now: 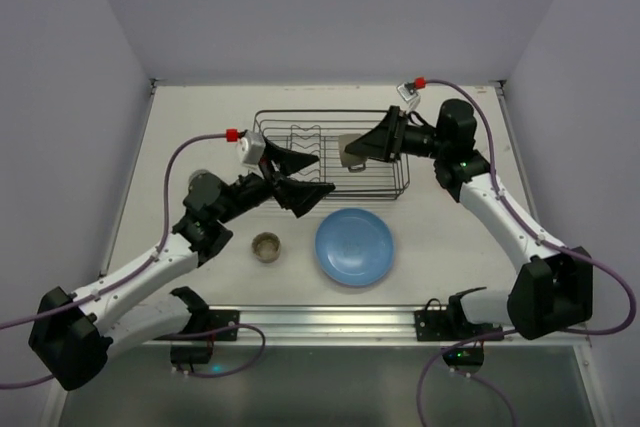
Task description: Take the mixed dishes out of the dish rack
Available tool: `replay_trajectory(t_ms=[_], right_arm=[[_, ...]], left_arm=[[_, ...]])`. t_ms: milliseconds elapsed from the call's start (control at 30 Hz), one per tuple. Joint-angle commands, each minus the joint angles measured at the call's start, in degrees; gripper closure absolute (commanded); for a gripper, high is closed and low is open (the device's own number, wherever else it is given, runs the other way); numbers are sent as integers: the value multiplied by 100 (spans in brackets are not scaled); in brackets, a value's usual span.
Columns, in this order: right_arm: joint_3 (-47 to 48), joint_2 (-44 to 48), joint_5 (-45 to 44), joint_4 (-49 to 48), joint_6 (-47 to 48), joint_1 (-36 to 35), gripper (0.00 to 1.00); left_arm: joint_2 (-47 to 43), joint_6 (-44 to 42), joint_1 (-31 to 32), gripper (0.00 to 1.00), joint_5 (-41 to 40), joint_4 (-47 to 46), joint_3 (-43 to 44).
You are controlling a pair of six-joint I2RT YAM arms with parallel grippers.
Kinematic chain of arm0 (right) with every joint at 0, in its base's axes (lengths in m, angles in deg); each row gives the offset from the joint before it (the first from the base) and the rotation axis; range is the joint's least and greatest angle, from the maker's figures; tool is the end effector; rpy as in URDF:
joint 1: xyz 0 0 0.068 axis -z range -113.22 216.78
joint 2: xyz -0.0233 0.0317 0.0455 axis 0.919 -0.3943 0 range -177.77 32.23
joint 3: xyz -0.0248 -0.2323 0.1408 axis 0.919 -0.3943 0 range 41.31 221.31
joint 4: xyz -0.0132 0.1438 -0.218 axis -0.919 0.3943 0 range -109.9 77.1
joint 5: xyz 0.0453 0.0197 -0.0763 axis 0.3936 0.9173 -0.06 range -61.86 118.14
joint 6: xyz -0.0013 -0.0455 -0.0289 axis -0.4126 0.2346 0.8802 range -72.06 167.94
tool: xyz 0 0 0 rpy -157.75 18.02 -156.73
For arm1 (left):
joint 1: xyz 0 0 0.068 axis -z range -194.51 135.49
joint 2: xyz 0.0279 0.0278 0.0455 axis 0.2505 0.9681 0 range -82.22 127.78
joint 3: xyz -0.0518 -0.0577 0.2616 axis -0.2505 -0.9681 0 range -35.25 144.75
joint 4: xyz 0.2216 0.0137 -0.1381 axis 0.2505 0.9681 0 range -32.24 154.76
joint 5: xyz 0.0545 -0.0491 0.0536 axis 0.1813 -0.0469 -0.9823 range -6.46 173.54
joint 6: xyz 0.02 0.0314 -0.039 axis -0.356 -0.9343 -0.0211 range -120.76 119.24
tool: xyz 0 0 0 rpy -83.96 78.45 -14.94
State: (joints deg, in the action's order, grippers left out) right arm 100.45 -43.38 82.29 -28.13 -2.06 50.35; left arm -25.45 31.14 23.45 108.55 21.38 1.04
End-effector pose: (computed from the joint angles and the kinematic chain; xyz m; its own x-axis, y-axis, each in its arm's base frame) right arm 0.2798 0.1127 0.3436 -0.8047 0.2305 -0.5472 -0.4957 0.2464 0.8328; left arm 0.1706 -0.1522 0.3341 -0.2806 -0.3885 -0.8777 0.8596 0.3052 -0.4099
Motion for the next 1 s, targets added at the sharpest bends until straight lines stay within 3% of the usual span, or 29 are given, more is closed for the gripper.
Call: replay_trajectory(t_ms=[0, 200, 367, 467, 600, 900, 967], right_arm=[[-209, 337, 648, -1653, -1423, 43, 100], [-587, 459, 1009, -3298, -2743, 34, 100], [-561, 732, 913, -2756, -2357, 25, 100], [-535, 838, 913, -2588, -2208, 25, 100], [-455, 917, 843, -2149, -1909, 25, 100], [-438, 978, 825, -2121, -1829, 25, 100], [-455, 987, 825, -2139, -1829, 25, 100]], left_arm=[[-149, -1317, 247, 5, -638, -440, 238], [132, -2108, 441, 12, -331, -739, 273], [474, -2153, 634, 35, -199, -844, 580], [641, -2135, 739, 41, -251, -949, 694], [765, -2048, 854, 43, -269, -1125, 739], [985, -2004, 1135, 49, -331, -1433, 897], [1072, -1995, 1170, 56, -348, -1477, 932]])
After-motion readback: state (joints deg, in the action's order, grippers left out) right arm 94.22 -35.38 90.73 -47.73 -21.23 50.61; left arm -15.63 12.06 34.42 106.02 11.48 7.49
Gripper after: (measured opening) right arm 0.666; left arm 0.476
